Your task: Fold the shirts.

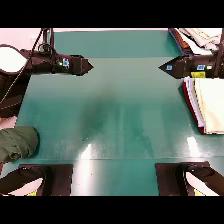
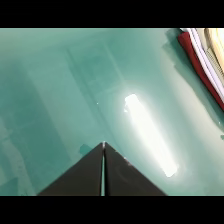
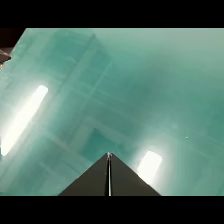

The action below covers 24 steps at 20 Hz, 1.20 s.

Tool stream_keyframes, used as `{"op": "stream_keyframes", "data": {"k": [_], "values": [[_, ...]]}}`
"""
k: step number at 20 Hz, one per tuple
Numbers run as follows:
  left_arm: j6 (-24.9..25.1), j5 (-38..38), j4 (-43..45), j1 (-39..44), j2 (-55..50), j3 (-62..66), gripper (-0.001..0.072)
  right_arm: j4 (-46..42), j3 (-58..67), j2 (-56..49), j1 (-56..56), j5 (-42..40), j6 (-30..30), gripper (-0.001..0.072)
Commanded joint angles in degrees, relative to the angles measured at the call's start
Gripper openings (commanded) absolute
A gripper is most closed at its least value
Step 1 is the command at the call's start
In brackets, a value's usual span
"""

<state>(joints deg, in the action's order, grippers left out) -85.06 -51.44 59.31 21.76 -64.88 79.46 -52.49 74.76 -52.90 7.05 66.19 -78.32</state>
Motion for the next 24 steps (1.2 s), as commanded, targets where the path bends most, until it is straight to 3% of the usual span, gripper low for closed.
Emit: {"op": "stream_keyframes", "data": {"k": [1, 11, 14, 16, 20, 24], "values": [[0.00, 0.07, 0.02, -0.02, 0.02, 0.00, 0.0023, 0.00, 0.07, 0.02, 0.13, -0.07, -0.04, 0.0020], [-0.02, 0.09, 0.02, -0.02, 0.02, 0.00, 0.0023, 0.00, 0.07, 0.04, 0.15, 0.46, -0.04, 0.0020], [0.00, 3.19, 0.35, -0.55, 0.39, 0.28, 0.0022, 0.00, 0.07, 0.02, 0.13, 2.56, -0.04, 0.0020], [0.04, -1.99, 2.08, -3.26, 3.34, 0.66, 0.0021, 0.00, 0.07, 0.04, 0.13, 2.95, -0.04, 0.0020], [-0.72, -21.09, 21.79, -11.28, 15.47, -1.68, 0.0022, -0.02, 0.07, 0.04, 0.13, 2.89, -0.02, 0.0020], [-9.07, -31.21, 46.51, -16.13, 29.99, -13.60, 0.0023, -0.04, 0.07, 0.04, 0.13, 1.81, 0.00, 0.0020]]}}
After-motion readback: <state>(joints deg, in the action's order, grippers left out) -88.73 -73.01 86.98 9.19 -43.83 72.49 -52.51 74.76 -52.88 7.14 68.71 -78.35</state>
